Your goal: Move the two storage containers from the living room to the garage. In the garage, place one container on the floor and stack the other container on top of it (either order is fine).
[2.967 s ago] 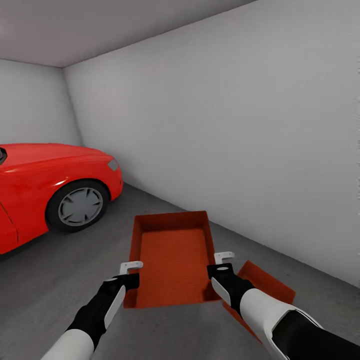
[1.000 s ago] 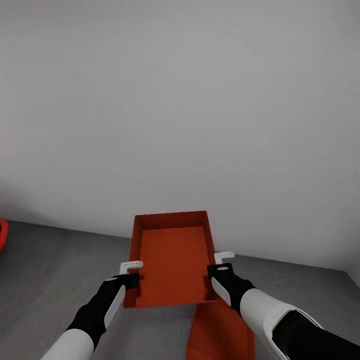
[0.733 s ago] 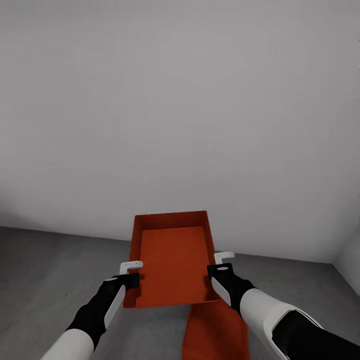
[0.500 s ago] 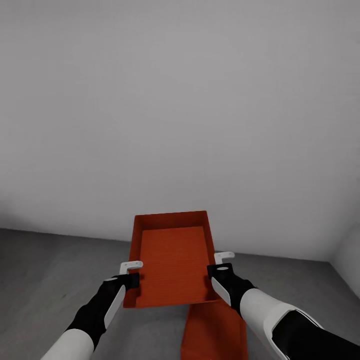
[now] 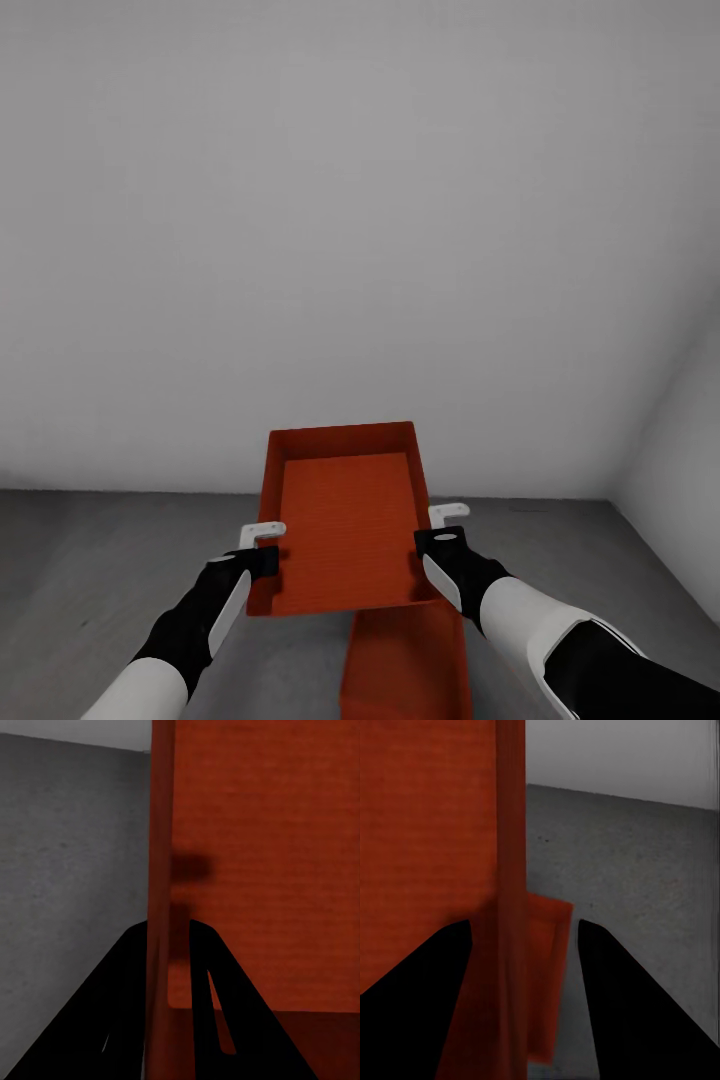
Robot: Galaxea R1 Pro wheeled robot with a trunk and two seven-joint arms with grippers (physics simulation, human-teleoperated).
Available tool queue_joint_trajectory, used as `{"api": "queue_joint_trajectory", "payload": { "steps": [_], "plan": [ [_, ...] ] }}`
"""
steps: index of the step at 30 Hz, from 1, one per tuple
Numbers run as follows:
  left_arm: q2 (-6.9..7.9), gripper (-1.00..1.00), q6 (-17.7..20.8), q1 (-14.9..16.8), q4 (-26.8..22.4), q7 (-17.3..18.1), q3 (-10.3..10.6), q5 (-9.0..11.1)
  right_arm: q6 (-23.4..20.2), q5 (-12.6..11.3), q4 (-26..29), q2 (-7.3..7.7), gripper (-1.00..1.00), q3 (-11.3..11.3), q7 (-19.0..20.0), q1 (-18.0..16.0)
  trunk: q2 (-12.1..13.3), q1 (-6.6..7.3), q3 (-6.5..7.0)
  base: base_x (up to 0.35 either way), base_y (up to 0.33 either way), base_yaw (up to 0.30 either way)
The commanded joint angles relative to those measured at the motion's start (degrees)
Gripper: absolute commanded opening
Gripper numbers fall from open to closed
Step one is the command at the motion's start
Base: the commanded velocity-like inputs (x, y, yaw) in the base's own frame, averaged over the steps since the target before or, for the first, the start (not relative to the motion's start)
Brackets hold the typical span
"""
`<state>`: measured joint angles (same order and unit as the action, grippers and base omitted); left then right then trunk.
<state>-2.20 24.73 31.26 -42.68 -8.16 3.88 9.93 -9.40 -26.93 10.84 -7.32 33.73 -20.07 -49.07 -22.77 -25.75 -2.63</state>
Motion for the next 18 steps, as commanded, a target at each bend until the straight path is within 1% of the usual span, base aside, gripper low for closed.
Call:
{"api": "queue_joint_trajectory", "payload": {
  "steps": [1, 18],
  "plan": [
    [0.49, -1.00, -1.35, 0.02, -0.21, -1.42, 0.24, -3.43, -0.27, -2.43, -0.02, 0.02, -1.00, 1.25, 1.09, -0.06, -0.15, -0.04, -0.15, 0.000, 0.000, -0.243],
    [0.46, -1.00, -1.35, 0.03, -0.30, -1.42, 0.25, -3.43, -0.27, -2.43, -0.02, 0.02, -1.00, 1.25, 1.09, -0.06, -0.15, -0.04, -0.15, 0.000, 0.000, -0.243]
  ]
}}
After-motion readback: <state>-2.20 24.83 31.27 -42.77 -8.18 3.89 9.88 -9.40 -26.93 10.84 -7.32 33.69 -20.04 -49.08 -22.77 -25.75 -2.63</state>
